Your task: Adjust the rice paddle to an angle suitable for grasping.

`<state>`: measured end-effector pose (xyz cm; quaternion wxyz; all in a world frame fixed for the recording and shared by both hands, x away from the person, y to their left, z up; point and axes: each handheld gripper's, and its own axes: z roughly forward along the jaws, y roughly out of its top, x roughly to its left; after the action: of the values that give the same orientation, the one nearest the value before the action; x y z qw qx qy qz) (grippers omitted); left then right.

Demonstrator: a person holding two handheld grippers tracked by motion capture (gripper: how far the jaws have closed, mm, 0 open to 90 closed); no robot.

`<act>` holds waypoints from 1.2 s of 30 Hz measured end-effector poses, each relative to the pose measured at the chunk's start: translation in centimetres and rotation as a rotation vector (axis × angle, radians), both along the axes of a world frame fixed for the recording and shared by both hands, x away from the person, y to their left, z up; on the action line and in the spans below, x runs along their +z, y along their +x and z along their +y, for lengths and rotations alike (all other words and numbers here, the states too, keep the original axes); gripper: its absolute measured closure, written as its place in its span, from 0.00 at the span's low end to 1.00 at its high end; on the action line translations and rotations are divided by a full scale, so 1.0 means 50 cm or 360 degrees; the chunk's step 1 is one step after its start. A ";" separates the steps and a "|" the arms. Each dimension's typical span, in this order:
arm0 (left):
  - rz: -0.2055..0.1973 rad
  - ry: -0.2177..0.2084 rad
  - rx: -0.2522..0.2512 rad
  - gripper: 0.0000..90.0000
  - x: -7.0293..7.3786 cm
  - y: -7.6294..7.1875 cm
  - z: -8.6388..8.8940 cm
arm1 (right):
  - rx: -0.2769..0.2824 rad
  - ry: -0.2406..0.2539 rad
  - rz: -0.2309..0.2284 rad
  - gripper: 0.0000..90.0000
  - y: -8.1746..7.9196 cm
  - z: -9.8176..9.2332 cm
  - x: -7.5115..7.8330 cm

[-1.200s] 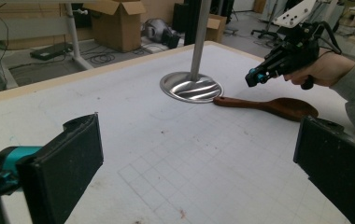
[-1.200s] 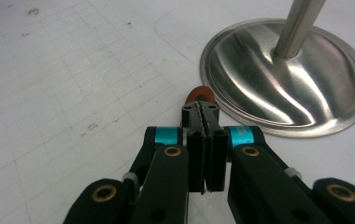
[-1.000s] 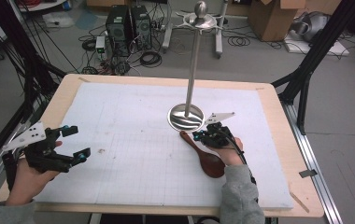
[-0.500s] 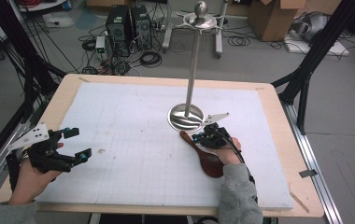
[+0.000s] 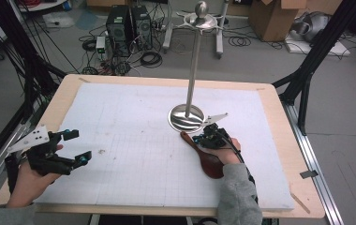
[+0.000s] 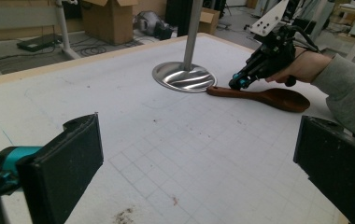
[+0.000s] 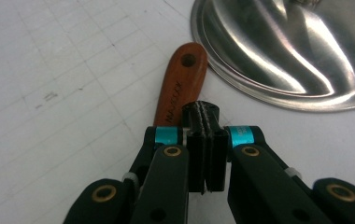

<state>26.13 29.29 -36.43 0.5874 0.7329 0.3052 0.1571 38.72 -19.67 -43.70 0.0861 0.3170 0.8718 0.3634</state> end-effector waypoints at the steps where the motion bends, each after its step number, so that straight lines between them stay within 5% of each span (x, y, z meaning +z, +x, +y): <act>1: 0.0001 0.0001 -0.0002 0.02 0.000 -0.001 0.001 | -0.0006 0.0004 0.0005 1.00 0.000 0.001 -0.001; 36: 0.0031 0.0024 -0.0003 0.02 -0.011 0.000 0.001 | 0.0082 -0.0033 -0.0008 0.99 -0.001 0.026 0.003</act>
<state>26.13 29.34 -36.97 0.5790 0.7391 0.3090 0.1517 38.67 -18.35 -43.57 0.0821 0.2926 0.8832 0.3571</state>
